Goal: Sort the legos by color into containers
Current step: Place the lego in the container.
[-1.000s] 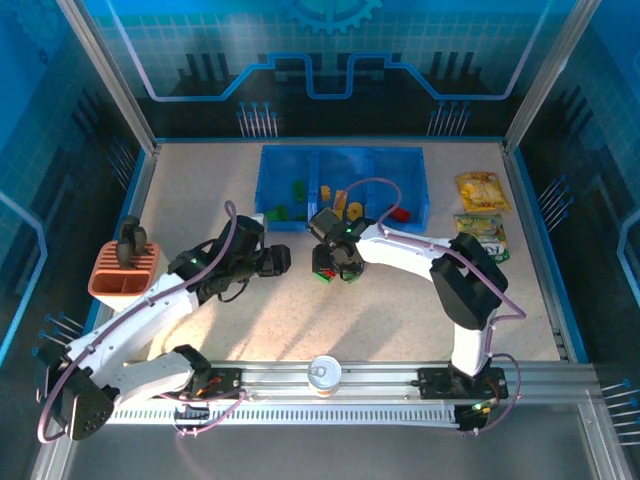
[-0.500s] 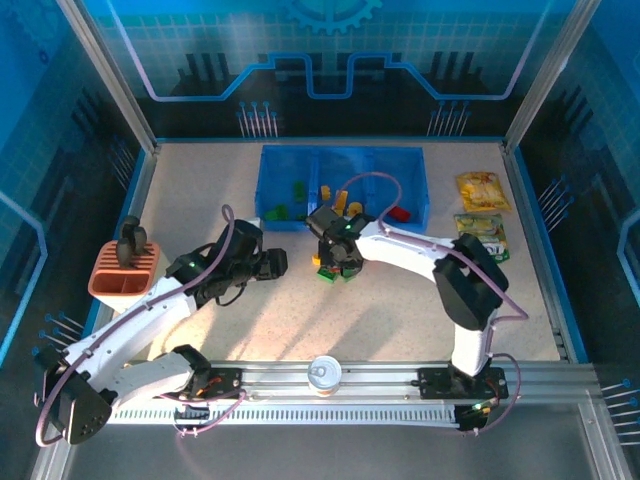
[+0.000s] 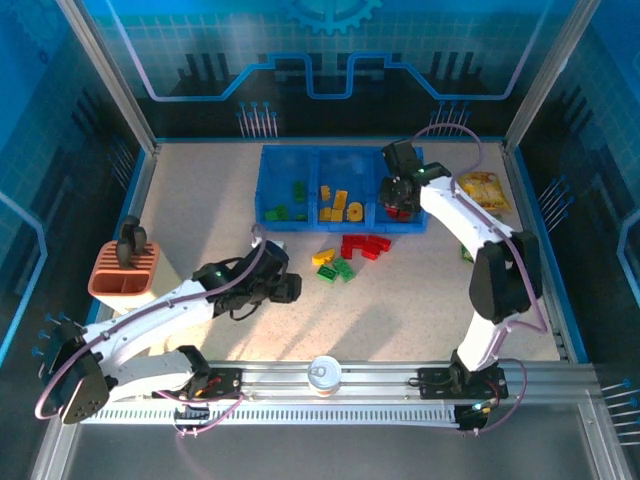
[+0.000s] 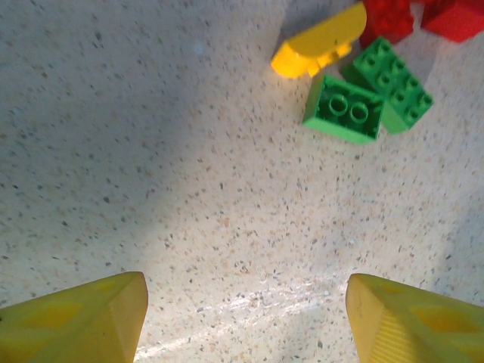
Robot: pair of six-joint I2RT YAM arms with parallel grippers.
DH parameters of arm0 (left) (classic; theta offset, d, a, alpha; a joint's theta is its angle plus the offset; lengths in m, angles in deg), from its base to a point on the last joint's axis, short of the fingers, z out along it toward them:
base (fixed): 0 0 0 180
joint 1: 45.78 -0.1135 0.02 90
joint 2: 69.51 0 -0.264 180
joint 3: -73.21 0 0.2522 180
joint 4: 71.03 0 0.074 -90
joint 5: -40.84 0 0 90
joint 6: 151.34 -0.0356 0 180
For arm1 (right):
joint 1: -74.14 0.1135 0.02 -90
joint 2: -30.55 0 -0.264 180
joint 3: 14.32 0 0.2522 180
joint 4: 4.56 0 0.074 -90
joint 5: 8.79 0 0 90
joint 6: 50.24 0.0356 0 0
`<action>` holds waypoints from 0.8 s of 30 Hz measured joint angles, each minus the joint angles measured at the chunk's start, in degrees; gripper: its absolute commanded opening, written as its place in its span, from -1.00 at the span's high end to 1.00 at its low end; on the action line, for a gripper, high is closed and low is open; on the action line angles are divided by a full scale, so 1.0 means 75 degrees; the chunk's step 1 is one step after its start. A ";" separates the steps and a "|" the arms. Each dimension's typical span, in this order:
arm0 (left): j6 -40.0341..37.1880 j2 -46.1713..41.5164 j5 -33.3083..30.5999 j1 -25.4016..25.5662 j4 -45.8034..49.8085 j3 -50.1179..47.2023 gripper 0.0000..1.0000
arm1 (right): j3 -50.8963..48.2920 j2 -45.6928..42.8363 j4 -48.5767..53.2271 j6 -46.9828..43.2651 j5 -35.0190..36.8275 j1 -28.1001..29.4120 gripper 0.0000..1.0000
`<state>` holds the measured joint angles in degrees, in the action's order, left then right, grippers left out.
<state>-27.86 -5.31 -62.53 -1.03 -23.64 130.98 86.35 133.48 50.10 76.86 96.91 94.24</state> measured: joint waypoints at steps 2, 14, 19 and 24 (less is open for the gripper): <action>0.0122 0.0096 0.0003 0.0102 -0.0099 -0.0096 -0.42 | 0.0096 0.0329 0.0032 -0.0117 -0.0061 -0.0076 0.38; 0.0350 0.0245 0.0044 0.0128 -0.0446 -0.0318 -0.42 | 0.0653 0.0629 0.0198 -0.0300 -0.0189 -0.0117 0.24; 0.0350 0.0434 0.0154 0.0128 -0.0557 -0.0318 -0.43 | 0.1137 0.1145 0.0326 -0.0428 -0.0195 -0.0239 -0.11; 0.0347 0.0627 0.0216 0.0128 -0.0606 -0.0315 -0.44 | 0.1373 0.1346 0.0525 -0.0580 -0.0184 -0.0283 -0.56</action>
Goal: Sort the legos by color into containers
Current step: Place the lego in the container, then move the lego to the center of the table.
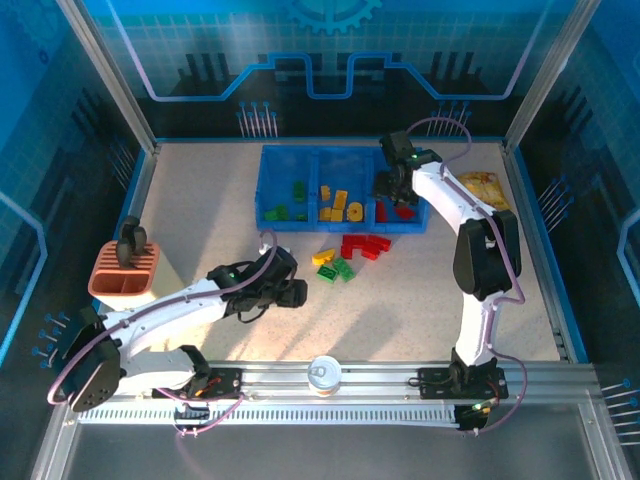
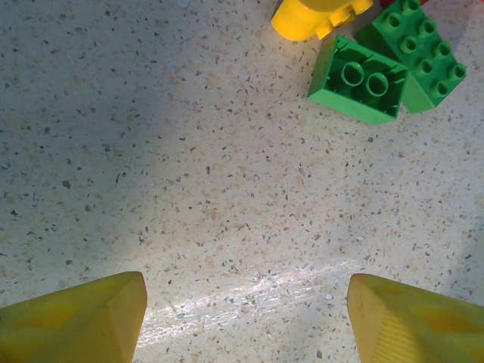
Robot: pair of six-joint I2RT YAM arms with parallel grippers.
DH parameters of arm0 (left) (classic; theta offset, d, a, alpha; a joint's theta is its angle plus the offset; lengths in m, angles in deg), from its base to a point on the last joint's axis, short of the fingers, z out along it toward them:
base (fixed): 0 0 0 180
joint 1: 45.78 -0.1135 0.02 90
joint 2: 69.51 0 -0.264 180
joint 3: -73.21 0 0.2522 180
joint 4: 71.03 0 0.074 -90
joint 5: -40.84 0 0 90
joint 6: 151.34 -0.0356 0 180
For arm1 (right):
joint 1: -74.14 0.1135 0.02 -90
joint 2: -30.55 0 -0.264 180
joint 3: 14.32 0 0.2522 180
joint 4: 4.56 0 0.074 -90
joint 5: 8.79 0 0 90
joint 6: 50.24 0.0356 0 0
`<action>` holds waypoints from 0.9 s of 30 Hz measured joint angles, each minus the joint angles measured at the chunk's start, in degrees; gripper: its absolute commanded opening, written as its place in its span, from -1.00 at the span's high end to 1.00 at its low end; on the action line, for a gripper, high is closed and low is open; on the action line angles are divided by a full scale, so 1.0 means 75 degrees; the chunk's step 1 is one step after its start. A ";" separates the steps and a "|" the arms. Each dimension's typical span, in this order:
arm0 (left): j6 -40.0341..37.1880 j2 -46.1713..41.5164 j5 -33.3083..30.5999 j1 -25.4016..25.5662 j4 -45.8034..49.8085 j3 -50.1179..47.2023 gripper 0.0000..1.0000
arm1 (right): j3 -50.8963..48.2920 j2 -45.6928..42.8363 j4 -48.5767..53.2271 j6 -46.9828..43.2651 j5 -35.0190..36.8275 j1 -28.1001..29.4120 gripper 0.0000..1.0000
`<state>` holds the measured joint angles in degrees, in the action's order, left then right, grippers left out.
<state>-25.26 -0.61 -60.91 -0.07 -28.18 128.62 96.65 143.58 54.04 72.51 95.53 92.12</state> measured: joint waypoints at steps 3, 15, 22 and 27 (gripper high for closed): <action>-0.0003 0.0163 0.0006 0.0009 -0.0058 0.0044 -0.45 | -0.0102 -0.0207 0.0006 -0.0035 0.0029 0.0055 -0.56; -0.0624 0.2328 0.0688 -0.0860 -0.0764 0.1559 -0.47 | -0.3264 -0.3124 -0.0959 0.0134 -0.0242 0.0953 -0.56; -0.1443 0.4109 0.1023 -0.1250 -0.0860 0.3153 -0.40 | -0.5193 -0.3955 -0.1367 0.0425 -0.0551 0.0947 -0.56; -0.1912 0.4919 0.1061 -0.1314 -0.0746 0.3841 -0.33 | -0.6108 -0.4864 -0.1600 0.0562 -0.0618 0.0938 -0.55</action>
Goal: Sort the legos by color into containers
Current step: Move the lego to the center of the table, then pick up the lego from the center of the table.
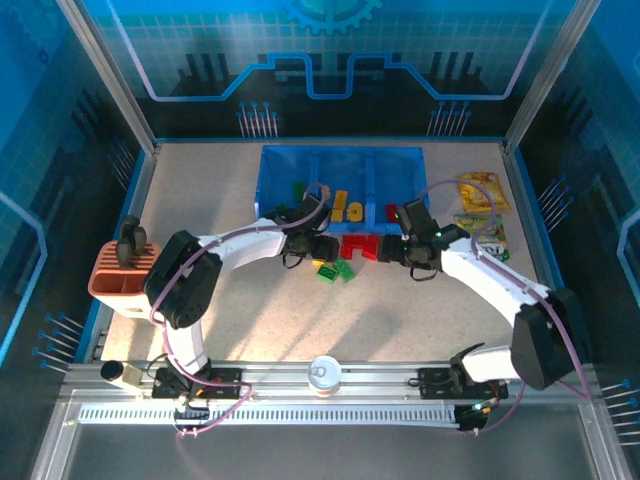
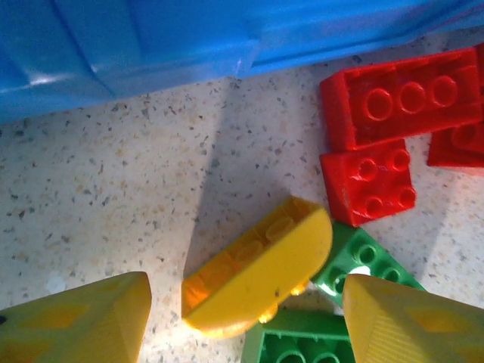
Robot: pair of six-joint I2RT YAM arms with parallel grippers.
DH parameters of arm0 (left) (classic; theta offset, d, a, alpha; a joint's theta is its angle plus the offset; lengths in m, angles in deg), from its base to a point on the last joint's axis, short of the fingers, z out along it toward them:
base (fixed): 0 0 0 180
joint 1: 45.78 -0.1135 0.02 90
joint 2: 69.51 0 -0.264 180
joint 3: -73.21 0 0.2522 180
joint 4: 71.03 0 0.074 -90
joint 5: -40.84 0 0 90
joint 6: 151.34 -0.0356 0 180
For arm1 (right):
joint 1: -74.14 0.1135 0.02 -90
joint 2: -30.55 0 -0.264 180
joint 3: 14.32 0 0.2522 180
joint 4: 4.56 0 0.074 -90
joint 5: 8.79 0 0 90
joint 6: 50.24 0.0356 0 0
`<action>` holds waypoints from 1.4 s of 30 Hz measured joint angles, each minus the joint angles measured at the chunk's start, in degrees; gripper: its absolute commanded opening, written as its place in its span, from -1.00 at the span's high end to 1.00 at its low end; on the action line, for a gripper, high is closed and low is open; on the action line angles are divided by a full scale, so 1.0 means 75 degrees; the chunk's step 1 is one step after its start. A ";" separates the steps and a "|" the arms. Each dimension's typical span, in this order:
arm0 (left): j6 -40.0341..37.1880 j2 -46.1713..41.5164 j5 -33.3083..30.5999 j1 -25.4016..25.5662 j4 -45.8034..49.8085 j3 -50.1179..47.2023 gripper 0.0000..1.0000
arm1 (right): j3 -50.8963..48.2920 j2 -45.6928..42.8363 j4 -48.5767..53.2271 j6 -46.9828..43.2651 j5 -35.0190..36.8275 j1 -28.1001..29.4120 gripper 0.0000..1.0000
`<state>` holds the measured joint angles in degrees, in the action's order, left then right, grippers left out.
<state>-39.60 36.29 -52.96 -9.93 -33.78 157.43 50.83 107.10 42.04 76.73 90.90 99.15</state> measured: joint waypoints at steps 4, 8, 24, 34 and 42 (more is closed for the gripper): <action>-0.0280 0.0358 0.0003 -0.0038 0.0134 0.0256 -0.21 | -0.0647 -0.0574 -0.0169 0.0134 -0.0111 -0.0099 -0.55; -0.0388 0.0475 0.0064 -0.0079 0.0201 0.0428 -0.12 | -0.1113 -0.0831 -0.0219 0.0219 -0.0163 -0.0207 -0.54; -0.0087 0.0536 0.0291 -0.0236 0.0131 0.0428 0.15 | -0.1314 -0.1207 -0.0350 0.0338 -0.0329 -0.0294 -0.54; 0.0522 -0.0082 0.0379 -0.0638 0.0230 -0.0268 -0.17 | -0.1428 -0.1413 -0.0396 0.0364 -0.0361 -0.0294 -0.54; 0.0434 -0.0315 0.0522 -0.0632 0.0259 -0.0300 -0.24 | -0.1475 -0.1413 -0.0504 0.0425 -0.0385 -0.0294 -0.53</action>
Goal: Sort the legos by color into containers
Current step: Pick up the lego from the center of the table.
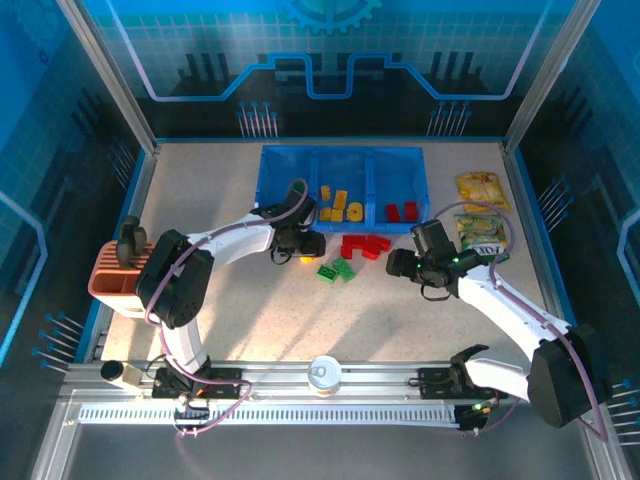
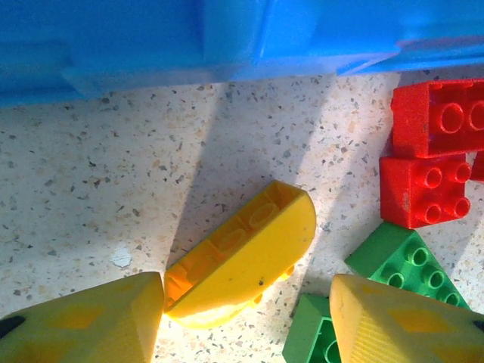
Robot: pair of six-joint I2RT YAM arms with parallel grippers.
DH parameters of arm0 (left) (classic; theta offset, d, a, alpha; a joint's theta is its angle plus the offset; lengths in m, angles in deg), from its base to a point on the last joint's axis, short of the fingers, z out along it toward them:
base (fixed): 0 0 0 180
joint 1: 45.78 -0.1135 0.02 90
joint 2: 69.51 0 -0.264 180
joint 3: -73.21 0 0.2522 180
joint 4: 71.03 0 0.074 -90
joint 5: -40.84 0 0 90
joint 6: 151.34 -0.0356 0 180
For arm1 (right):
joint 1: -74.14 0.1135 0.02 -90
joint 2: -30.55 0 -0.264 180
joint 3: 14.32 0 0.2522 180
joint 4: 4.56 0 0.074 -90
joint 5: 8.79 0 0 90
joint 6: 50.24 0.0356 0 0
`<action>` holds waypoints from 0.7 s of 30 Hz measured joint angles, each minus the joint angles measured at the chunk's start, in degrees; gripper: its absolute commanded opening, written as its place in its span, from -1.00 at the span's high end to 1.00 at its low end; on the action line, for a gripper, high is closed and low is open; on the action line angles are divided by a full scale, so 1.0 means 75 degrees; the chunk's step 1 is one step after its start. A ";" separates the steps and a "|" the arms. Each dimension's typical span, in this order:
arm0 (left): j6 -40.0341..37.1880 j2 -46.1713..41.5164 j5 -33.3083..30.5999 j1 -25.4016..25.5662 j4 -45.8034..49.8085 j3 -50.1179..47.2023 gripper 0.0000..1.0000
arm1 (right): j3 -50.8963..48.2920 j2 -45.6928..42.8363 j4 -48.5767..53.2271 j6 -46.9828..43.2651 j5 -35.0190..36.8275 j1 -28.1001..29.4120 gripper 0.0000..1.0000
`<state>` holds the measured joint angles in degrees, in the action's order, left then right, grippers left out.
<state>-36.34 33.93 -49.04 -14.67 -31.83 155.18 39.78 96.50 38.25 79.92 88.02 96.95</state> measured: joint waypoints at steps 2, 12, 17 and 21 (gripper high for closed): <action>-0.0096 0.0020 0.0099 0.0003 0.0061 0.0038 -0.23 | -0.0038 0.0000 -0.0015 0.0023 0.0000 0.0000 -0.53; -0.0414 0.0466 0.0189 0.0009 0.0297 0.0329 -0.21 | -0.0152 -0.0152 -0.0003 0.0026 0.0009 0.0000 -0.54; -0.0557 0.0737 0.0076 0.0047 0.0458 0.0428 -0.11 | -0.0154 -0.0152 -0.0009 0.0050 0.0003 0.0000 -0.53; -0.0624 0.0766 -0.0041 0.0070 0.0606 0.0493 0.42 | -0.0175 -0.0152 -0.0020 0.0052 0.0003 0.0000 -0.53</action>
<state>-41.02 39.68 -49.35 -14.15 -27.29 158.87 38.46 95.37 38.10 80.32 88.04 96.95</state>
